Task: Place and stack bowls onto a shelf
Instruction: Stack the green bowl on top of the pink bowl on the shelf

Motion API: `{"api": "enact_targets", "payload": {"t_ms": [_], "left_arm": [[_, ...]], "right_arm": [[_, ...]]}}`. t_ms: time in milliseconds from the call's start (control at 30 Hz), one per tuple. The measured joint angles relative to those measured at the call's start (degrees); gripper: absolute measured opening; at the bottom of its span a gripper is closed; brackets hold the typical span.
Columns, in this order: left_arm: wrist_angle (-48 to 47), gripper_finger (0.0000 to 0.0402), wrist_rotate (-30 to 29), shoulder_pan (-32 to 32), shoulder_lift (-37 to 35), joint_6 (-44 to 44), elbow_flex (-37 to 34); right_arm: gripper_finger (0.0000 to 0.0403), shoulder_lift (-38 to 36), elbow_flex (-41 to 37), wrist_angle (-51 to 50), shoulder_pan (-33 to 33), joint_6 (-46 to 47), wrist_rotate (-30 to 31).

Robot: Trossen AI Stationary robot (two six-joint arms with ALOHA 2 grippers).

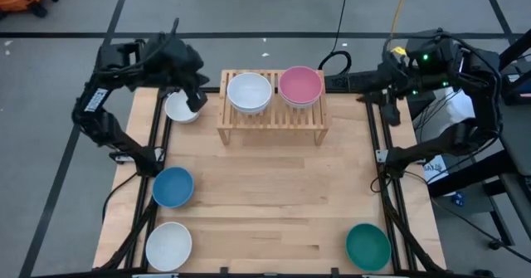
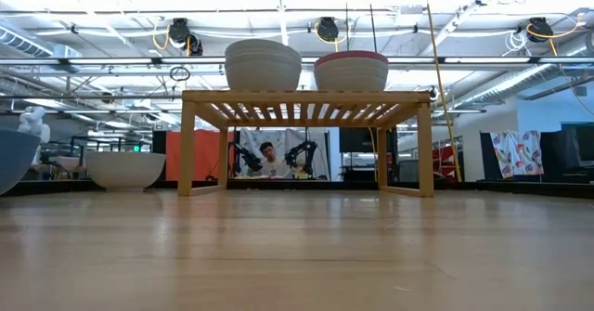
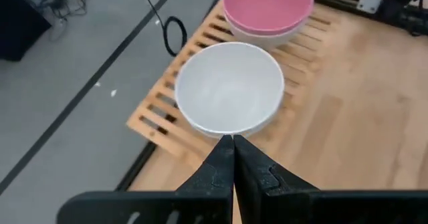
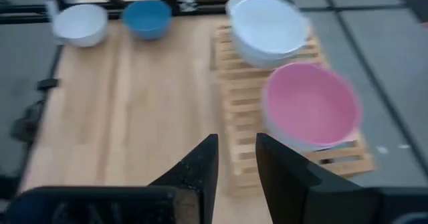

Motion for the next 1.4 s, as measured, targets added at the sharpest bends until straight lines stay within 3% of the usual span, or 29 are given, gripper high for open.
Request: {"api": "enact_targets", "payload": {"t_ms": [400,567,867,1133,1267,1400], "left_arm": [[0.32,0.0001,0.21,-9.24,-1.11,1.36,0.0],[0.32,0.0001,0.22,-11.49,-2.66,3.45,0.0],[0.32,0.0001,0.34,-14.11,-6.51,3.4,0.0],[0.32,0.0001,0.31,-16.3,-8.23,2.29,0.0],[0.32,0.0001,0.31,-17.2,-8.12,2.6,0.0],[0.32,0.0001,0.31,-17.73,-8.16,2.64,0.0]], "right_arm": [[0.0082,-7.87,-20.43,0.04,11.83,18.08,-11.44],[0.0077,-9.91,-29.99,0.03,16.91,27.54,-12.86],[0.0004,-10.08,-45.31,0.35,24.59,40.28,-16.43],[0.0053,-10.05,-61.61,4.47,26.71,47.89,-27.28],[0.0082,-10.05,-69.37,12.37,27.51,50.45,-34.09],[0.0102,-10.05,-75.5,23.18,29.05,53.79,-37.15]]}}
